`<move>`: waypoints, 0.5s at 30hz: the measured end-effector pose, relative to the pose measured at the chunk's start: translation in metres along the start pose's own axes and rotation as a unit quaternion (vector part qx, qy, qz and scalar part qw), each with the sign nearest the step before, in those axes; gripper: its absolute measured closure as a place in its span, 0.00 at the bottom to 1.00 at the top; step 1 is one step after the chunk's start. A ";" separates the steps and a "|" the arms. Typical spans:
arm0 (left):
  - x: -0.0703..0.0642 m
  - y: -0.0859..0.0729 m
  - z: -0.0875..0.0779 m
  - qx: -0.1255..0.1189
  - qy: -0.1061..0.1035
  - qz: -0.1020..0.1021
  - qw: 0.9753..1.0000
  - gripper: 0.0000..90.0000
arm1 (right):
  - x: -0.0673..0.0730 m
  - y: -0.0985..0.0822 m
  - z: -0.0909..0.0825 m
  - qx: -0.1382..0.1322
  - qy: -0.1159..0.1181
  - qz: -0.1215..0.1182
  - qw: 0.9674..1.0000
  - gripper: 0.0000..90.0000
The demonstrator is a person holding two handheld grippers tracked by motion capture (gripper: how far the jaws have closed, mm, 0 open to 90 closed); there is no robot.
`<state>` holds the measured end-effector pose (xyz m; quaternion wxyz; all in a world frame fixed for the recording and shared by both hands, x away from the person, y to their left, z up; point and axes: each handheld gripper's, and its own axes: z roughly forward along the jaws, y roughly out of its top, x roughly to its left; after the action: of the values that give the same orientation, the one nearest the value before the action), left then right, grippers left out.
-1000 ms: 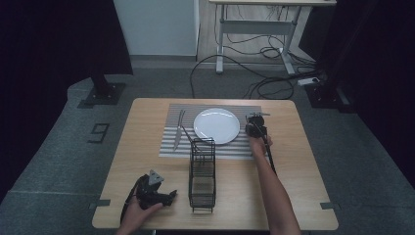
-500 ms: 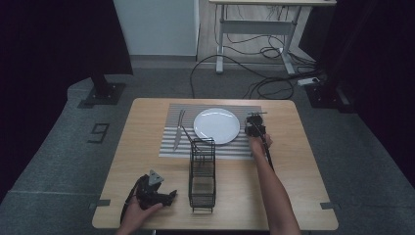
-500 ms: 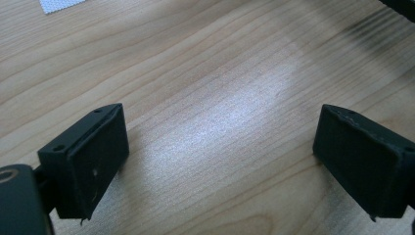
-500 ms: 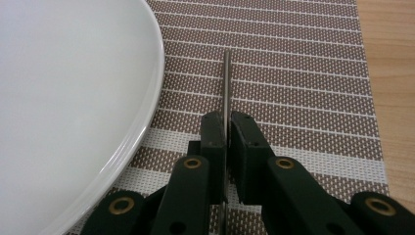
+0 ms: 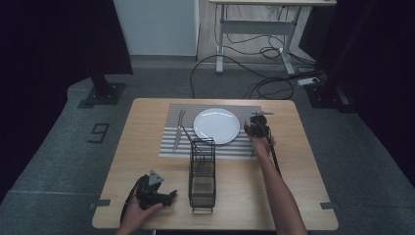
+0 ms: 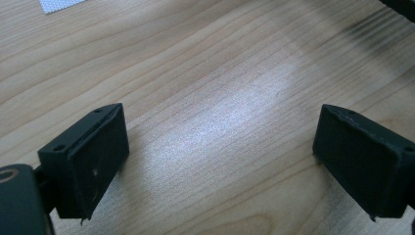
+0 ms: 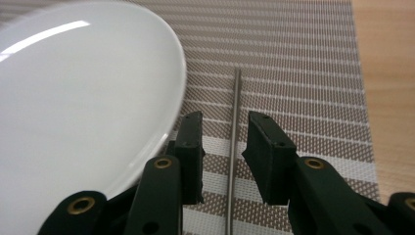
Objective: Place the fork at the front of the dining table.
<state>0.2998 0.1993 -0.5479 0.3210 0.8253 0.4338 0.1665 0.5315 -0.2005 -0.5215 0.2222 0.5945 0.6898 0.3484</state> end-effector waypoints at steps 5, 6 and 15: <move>0.000 0.000 0.000 0.000 0.000 0.000 1.000 0.07 | -0.001 -0.005 -0.025 -0.015 0.005 -0.010 1.000 0.74; 0.000 0.000 0.000 0.000 0.000 0.000 1.000 0.07 | -0.002 -0.008 -0.029 -0.015 0.005 -0.013 1.000 0.74; 0.000 0.000 0.000 0.000 0.001 0.000 1.000 0.07 | -0.014 -0.042 -0.063 -0.011 0.013 -0.018 1.000 0.76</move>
<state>0.2994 0.1992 -0.5478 0.3210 0.8249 0.4342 0.1670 0.4608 -0.2295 -0.5130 0.2260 0.5751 0.6993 0.3594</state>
